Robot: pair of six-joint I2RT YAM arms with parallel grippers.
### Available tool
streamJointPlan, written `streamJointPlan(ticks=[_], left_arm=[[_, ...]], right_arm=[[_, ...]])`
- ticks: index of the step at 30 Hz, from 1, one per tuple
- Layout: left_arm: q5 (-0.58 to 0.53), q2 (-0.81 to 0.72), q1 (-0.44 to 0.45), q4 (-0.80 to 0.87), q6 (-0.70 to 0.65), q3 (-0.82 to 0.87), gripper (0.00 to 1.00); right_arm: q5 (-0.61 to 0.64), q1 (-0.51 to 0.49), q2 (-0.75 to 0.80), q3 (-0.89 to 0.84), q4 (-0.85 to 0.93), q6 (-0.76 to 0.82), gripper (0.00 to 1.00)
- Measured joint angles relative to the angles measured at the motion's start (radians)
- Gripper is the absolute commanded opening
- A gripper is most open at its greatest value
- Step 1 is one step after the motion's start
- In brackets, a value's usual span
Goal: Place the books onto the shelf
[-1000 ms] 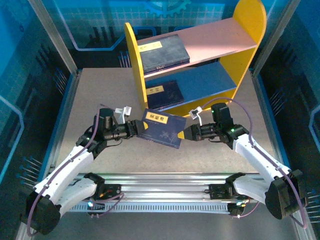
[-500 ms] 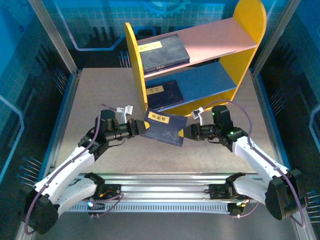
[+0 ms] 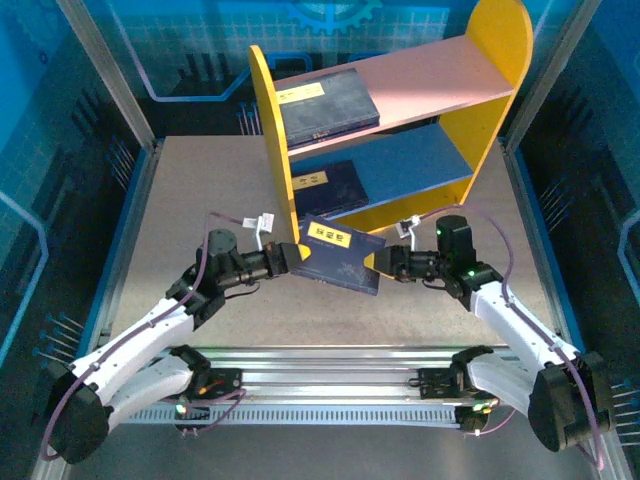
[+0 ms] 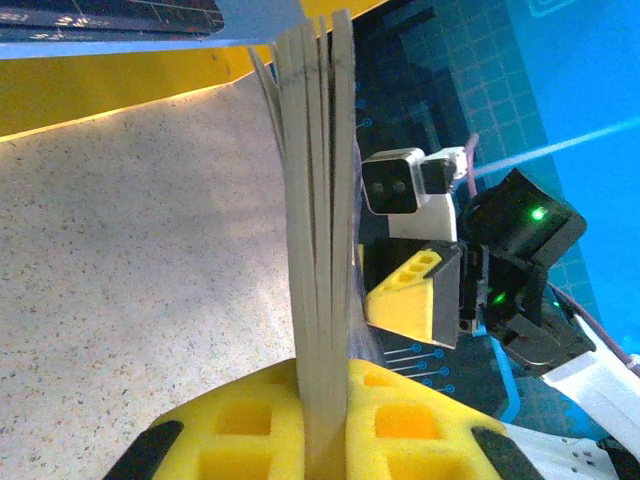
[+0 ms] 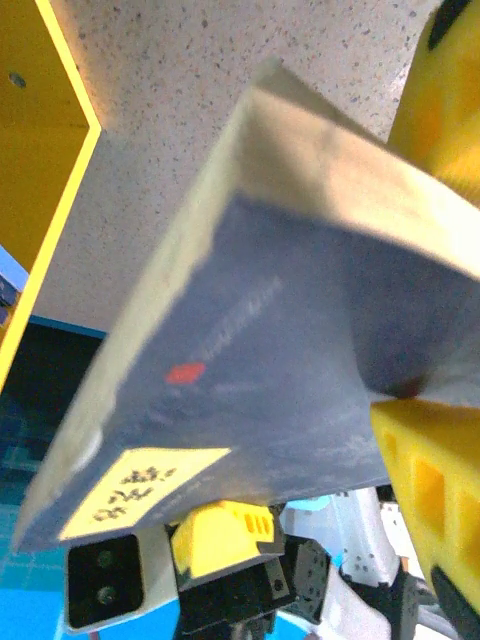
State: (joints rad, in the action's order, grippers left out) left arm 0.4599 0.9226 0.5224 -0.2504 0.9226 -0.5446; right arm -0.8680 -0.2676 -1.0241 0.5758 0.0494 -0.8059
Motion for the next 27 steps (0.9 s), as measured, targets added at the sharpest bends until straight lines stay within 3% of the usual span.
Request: streamJointPlan(ticks=[9, 17, 27], left_arm=[[-0.012, 0.0, 0.005, -0.005, 0.0, 0.0, 0.0], [-0.076, 0.003, 0.024, -0.01, -0.005, 0.0, 0.0], [-0.257, 0.052, 0.159, -0.046, -0.023, -0.001, 0.0]], right_arm=[[-0.016, 0.038, 0.022, -0.049, -0.053, -0.05, 0.7], [-0.045, 0.04, 0.045, -0.124, -0.173, -0.147, 0.7], [-0.048, 0.04, 0.148, -0.132, -0.162, -0.192, 0.63]])
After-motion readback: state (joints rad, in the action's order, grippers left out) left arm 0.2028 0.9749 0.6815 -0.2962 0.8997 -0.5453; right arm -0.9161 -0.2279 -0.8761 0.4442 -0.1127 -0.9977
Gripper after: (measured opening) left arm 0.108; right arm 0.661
